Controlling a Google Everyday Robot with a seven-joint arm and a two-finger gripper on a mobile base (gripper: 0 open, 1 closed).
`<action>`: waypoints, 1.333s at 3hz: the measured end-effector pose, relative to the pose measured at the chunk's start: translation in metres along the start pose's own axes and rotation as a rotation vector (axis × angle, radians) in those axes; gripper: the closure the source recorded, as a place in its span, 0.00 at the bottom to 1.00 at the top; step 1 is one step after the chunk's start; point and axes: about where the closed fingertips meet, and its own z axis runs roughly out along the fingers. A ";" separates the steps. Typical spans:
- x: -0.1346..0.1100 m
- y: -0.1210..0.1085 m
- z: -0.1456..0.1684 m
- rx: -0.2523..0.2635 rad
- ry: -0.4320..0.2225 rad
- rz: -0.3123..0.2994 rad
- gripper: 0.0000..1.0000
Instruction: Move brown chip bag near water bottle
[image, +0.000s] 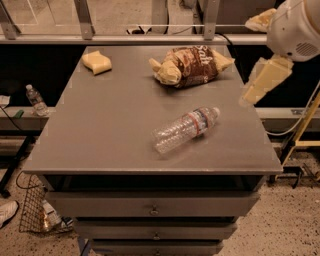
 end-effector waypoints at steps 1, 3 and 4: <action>-0.033 -0.048 0.024 0.142 -0.058 -0.042 0.00; -0.096 -0.090 0.113 0.201 0.071 -0.044 0.00; -0.100 -0.097 0.150 0.178 0.184 -0.040 0.00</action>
Offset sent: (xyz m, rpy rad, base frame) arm 0.1574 0.1084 0.0100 -0.0545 -0.2919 -0.0649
